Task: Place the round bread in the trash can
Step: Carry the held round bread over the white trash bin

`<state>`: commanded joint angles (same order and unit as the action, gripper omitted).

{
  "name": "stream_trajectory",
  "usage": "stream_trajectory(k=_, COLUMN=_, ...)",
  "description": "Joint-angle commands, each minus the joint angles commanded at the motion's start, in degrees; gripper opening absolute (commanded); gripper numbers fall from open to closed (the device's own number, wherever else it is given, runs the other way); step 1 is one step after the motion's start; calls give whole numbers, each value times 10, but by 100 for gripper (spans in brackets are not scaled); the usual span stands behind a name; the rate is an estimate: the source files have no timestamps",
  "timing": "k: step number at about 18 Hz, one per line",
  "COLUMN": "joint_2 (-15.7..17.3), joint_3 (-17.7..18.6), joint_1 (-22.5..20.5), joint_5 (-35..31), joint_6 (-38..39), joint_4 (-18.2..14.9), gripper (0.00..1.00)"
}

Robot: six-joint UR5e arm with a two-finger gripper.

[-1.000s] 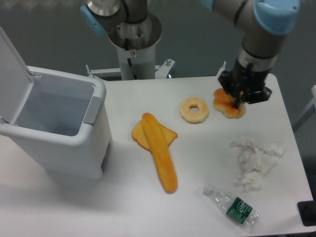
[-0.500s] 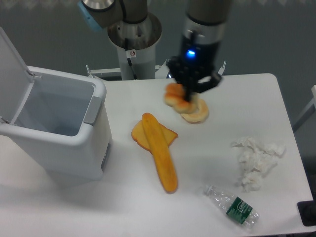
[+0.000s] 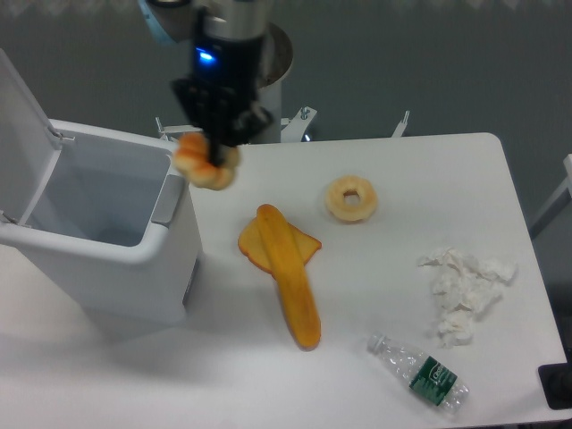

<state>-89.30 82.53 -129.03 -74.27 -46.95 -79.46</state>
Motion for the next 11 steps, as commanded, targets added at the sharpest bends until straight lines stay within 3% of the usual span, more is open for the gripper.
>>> stream_trajectory(k=3, joint_2=-6, joint_3=1, joint_1=30, joint_5=1, joint_6=14, joint_4=20, gripper=0)
stream_trajectory(k=4, joint_2=-13, joint_3=1, joint_1=42, joint_5=10, joint_6=26, joint_4=32, gripper=8)
stream_trajectory(k=7, joint_2=-24, joint_3=1, joint_1=54, joint_5=44, joint_6=66, joint_4=80, gripper=39)
stream_trajectory(k=8, joint_2=-25, joint_3=0, joint_1=54, joint_5=60, joint_6=77, joint_4=84, gripper=76)
stream_trajectory(k=9, joint_2=-25, joint_3=-3, joint_1=54, joint_5=68, joint_6=84, joint_4=84, gripper=100)
stream_trajectory(k=11, joint_2=-20, joint_3=0, joint_1=54, joint_5=69, joint_6=84, joint_4=84, gripper=100)
